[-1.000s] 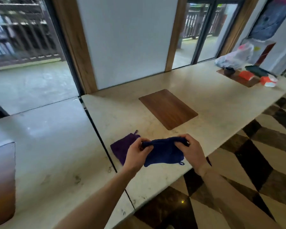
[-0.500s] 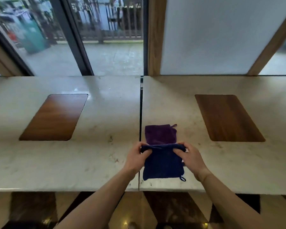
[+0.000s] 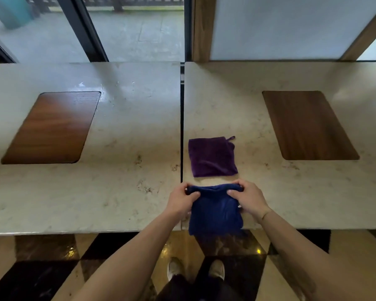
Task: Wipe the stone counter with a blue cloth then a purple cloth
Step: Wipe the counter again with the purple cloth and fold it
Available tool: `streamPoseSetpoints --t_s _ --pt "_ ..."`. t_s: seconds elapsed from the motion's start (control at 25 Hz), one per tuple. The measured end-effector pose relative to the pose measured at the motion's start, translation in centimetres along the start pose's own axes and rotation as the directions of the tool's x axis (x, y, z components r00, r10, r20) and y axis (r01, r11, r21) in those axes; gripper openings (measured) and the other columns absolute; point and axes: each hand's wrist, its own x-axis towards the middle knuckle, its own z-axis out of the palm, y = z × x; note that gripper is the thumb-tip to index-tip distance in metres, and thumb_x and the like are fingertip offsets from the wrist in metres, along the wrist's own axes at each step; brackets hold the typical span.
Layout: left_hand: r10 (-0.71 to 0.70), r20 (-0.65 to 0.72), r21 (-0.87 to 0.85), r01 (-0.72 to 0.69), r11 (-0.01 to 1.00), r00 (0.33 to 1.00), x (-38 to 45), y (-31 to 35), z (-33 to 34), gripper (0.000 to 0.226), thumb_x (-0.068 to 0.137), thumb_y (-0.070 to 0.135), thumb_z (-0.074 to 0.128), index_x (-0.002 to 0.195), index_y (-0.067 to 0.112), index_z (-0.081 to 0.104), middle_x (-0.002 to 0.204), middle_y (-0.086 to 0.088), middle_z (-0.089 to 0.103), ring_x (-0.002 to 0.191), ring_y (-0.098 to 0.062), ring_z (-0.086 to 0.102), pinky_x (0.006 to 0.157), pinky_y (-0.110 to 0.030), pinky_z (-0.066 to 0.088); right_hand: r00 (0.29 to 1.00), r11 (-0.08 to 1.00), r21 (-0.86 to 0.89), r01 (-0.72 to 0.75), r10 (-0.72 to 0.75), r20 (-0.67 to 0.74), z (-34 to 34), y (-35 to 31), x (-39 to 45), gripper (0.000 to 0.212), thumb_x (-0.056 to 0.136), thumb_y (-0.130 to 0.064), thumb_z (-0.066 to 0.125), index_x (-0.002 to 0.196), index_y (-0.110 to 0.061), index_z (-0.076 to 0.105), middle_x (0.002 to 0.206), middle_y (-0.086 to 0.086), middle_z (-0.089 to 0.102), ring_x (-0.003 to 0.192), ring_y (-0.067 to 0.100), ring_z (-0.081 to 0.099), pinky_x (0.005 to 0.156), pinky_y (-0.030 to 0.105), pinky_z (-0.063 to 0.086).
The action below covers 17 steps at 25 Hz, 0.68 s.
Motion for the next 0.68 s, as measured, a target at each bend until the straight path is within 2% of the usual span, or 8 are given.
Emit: streamPoseSetpoints --t_s 0.12,0.24,0.4,0.48,0.56,0.68 --pt "0.126 -0.040 0.283 -0.110 0.953 0.991 1.5 -0.5 0.7 0.010 0.095 0.024 0.061 0.105 0.024 0.062 0.099 0.005 0.067 0.092 -0.015 0.063 0.082 -0.038 0.057 0.996 0.971 -0.232 0.053 -0.067 -0.053 -0.3 0.8 1.6 0.013 0.090 -0.018 0.067 0.097 -0.028 0.069 0.097 -0.007 0.069 0.094 0.018 0.065 0.076 0.030 0.049" --pt "0.200 -0.074 0.501 -0.137 0.854 0.977 2.8 -0.2 0.0 0.020 0.093 0.034 0.059 0.113 0.029 0.058 0.105 0.009 0.061 0.093 -0.012 0.061 0.080 -0.037 0.056 0.993 0.948 -0.314 0.045 -0.076 -0.087 -0.8 0.4 3.0 0.020 0.090 -0.021 0.068 0.107 -0.031 0.067 0.104 -0.007 0.067 0.099 0.016 0.063 0.081 0.030 0.047" --pt "0.282 -0.147 0.471 -0.184 0.863 0.948 6.5 2.6 -1.3 0.037 0.094 0.038 0.058 0.126 0.022 0.057 0.119 0.003 0.060 0.101 -0.010 0.056 0.085 -0.027 0.046 0.975 0.960 -0.273 0.060 -0.115 -0.190 -1.7 -1.9 7.2 0.047 0.089 -0.033 0.068 0.133 -0.023 0.057 0.131 0.004 0.060 0.115 0.021 0.058 0.088 0.033 0.046" --pt "0.258 -0.171 0.435 -0.162 0.886 0.951 9.1 4.4 -1.4 0.049 0.094 0.039 0.059 0.137 0.018 0.051 0.129 -0.003 0.060 0.113 -0.016 0.057 0.094 -0.033 0.048 0.977 0.962 -0.269 0.046 -0.100 -0.191 -1.9 -3.3 9.9 0.065 0.088 -0.041 0.069 0.145 -0.019 0.046 0.143 0.009 0.053 0.128 0.028 0.052 0.099 0.040 0.046" --pt "0.181 -0.185 0.360 -0.105 0.927 0.966 11.4 6.0 -1.0 0.060 0.094 0.036 0.061 0.146 0.015 0.041 0.139 -0.008 0.055 0.125 -0.024 0.055 0.101 -0.039 0.047 0.985 0.972 -0.235 0.027 -0.066 -0.159 -1.5 -4.5 12.3 0.074 0.087 -0.041 0.072 0.148 -0.015 0.040 0.146 0.013 0.050 0.131 0.032 0.050 0.102 0.042 0.044" --pt "0.075 -0.224 0.249 -0.018 0.968 0.972 13.7 7.4 0.1 0.065 0.093 0.029 0.064 0.149 0.012 0.035 0.142 -0.011 0.054 0.127 -0.030 0.055 0.103 -0.041 0.047 0.991 0.981 -0.191 0.010 -0.036 -0.132 -0.4 -5.7 14.5 0.075 0.083 -0.036 0.077 0.144 -0.014 0.041 0.135 0.011 0.057 0.120 0.032 0.057 0.096 0.039 0.049"
